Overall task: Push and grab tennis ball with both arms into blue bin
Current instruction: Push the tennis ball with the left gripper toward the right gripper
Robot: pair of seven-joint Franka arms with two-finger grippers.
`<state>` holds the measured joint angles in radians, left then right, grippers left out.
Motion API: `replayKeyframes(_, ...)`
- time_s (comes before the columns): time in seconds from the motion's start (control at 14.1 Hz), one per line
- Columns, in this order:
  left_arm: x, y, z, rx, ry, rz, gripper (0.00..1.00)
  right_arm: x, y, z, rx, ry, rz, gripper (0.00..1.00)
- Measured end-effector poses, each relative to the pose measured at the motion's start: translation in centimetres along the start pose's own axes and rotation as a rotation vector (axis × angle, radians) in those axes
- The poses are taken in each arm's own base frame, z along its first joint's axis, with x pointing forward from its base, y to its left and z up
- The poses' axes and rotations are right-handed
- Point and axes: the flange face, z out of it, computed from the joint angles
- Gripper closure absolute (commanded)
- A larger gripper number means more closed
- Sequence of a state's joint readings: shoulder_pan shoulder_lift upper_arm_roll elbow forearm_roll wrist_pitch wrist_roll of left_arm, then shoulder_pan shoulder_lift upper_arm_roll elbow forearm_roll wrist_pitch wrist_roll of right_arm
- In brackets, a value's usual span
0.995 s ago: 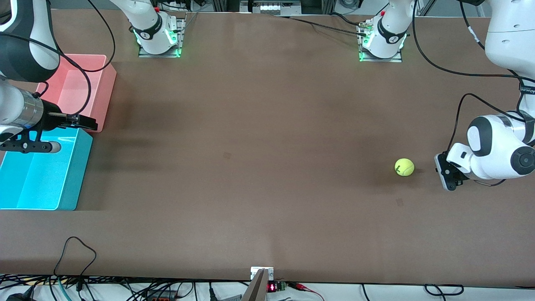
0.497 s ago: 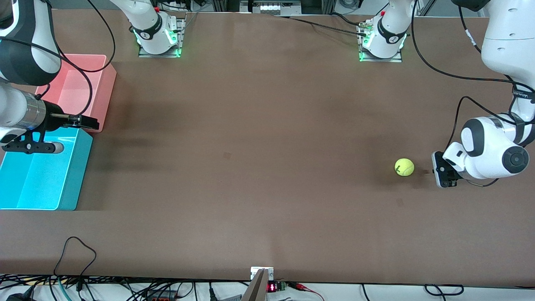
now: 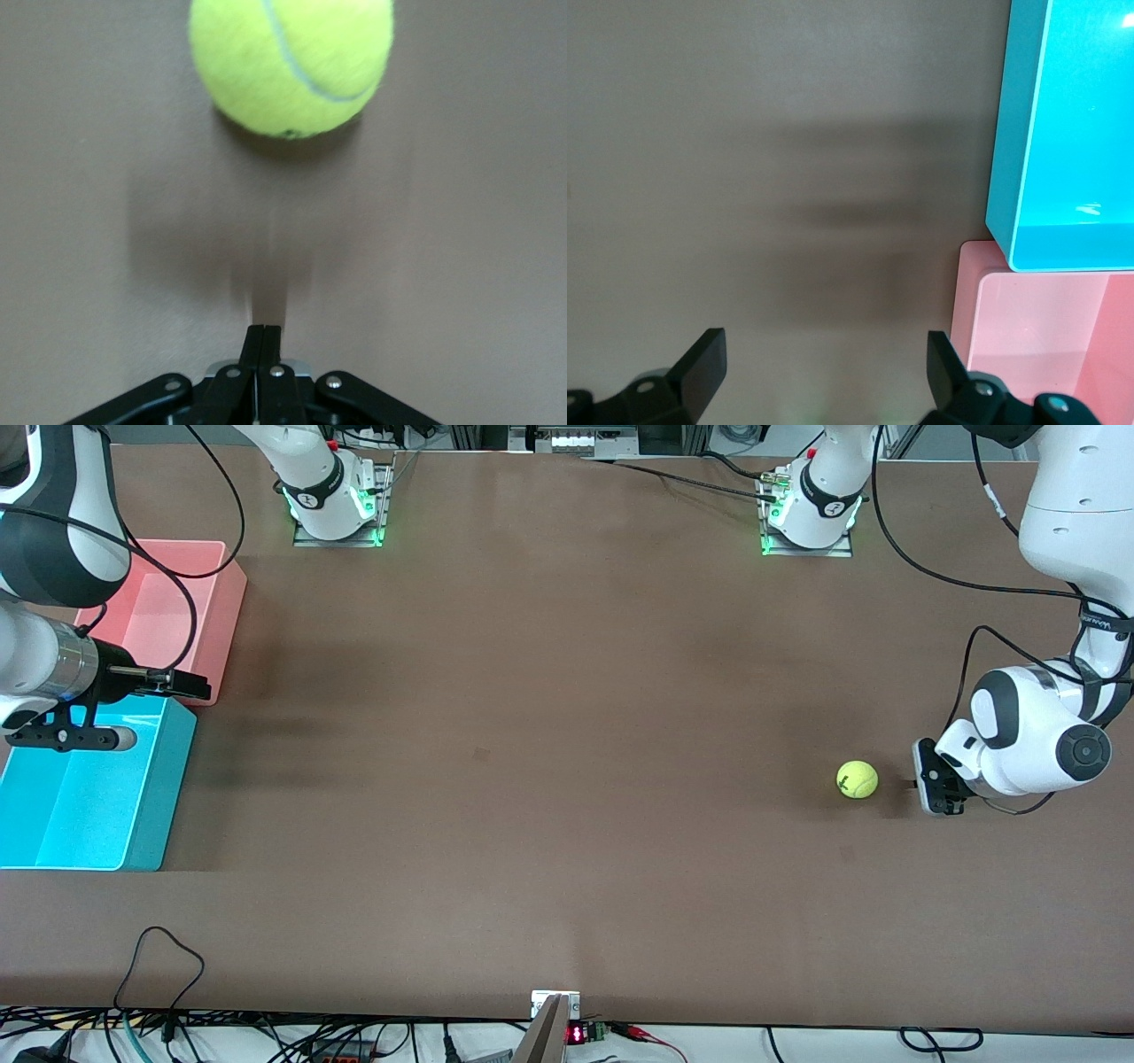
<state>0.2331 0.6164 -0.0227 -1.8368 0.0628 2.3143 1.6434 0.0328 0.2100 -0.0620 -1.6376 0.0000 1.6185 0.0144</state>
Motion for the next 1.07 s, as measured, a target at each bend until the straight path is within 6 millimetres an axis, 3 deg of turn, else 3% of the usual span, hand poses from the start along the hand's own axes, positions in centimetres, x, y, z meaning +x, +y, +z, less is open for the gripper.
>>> replayKeyframes(0.14,2.3,0.9,0.1,-0.015,0.017,-0.003,1.0,0.0,0.0,0.0,0.0,0.0,0.0,0.0)
replayKeyframes(0.21,4.8,1.3,0.2,-0.023,0.032,-0.018,1.0,0.0,0.0,0.0,0.0,0.0,0.0,0.0)
replayKeyframes(0.43,16.8,2.6,-0.9,-0.032,0.097,-0.074,1.0,0.0,0.0,0.0,0.0,-0.001,0.0,0.0)
replayKeyframes(0.5,20.0,3.1,-1.6,-0.029,0.109,-0.081,1.0,0.0,0.0,0.0,0.0,-0.001,0.0,0.0)
replayKeyframes(0.57,21.8,3.5,-2.4,-0.021,0.114,-0.079,1.0,0.0,0.0,0.0,0.0,-0.001,0.0,0.0)
replayKeyframes(0.64,22.1,3.6,-3.2,-0.015,0.111,-0.079,1.0,0.0,0.0,0.0,0.0,-0.001,0.0,0.0)
replayKeyframes(1.07,16.7,2.1,-7.8,0.052,0.084,-0.143,1.0,0.7,-0.8,1.1,-0.003,-0.006,-0.013,0.0)
